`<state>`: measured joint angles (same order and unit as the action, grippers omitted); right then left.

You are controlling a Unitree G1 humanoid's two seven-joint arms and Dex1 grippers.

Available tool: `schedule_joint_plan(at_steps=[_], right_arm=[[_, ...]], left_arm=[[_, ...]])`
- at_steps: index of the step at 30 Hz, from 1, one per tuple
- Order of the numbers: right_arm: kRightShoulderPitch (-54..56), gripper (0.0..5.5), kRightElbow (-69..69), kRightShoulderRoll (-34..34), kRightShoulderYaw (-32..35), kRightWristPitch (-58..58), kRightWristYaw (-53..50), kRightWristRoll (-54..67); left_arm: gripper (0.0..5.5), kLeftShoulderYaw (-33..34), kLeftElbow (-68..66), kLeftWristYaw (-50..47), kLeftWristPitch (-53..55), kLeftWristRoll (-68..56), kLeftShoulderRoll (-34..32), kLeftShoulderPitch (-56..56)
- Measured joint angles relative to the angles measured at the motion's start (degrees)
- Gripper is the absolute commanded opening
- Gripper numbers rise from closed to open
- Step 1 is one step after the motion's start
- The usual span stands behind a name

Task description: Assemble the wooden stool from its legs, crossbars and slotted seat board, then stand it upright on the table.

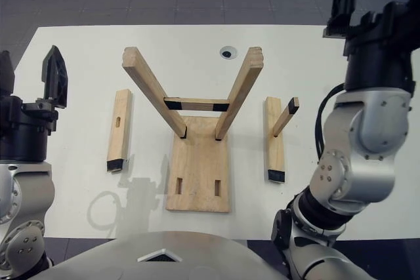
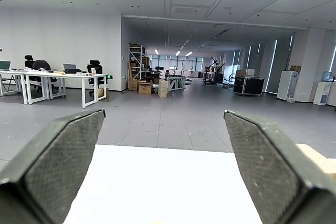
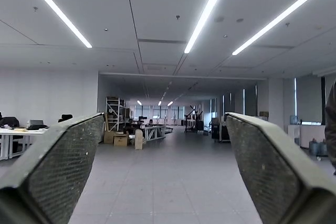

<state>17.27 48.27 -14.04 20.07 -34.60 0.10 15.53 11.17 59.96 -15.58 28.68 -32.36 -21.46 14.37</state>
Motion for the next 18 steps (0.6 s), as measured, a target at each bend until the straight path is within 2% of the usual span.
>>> schedule_joint_plan(at_steps=[3, 6, 8, 13, 16, 18], right_arm=[[-6.57, 5.18, 6.34, -2.29, 4.83, -9.31, 0.99, 4.14], [-25.36, 5.46, 10.17, -2.31, 9.10, -12.95, -0.08, 12.17], [-38.07, 5.46, 10.54, -3.33, 8.63, -9.63, -2.06, 16.21], [-59.39, 5.46, 10.98, -7.06, 1.39, 7.64, -5.65, 17.36], [-67.18, 5.46, 11.02, -8.23, -5.77, 10.46, -6.21, 12.58], [-68.47, 5.46, 10.49, -8.40, -10.40, 7.82, -6.40, 9.00]], left_arm=[[4.21, -0.37, 0.07, -0.03, -0.12, -0.01, -0.02, 0.24], [4.21, -0.32, 0.05, -0.23, -0.34, -0.05, -0.41, 0.59], [4.21, -0.34, 0.06, -0.75, -0.51, -0.11, -0.97, 0.71], [4.21, -0.52, 0.05, -1.59, -1.52, -0.08, -1.58, 1.26], [4.21, -1.55, 0.05, -2.46, -1.83, -0.04, -1.61, 1.70], [4.21, -2.26, 0.05, -2.94, -2.06, 0.01, -1.63, 1.71]])
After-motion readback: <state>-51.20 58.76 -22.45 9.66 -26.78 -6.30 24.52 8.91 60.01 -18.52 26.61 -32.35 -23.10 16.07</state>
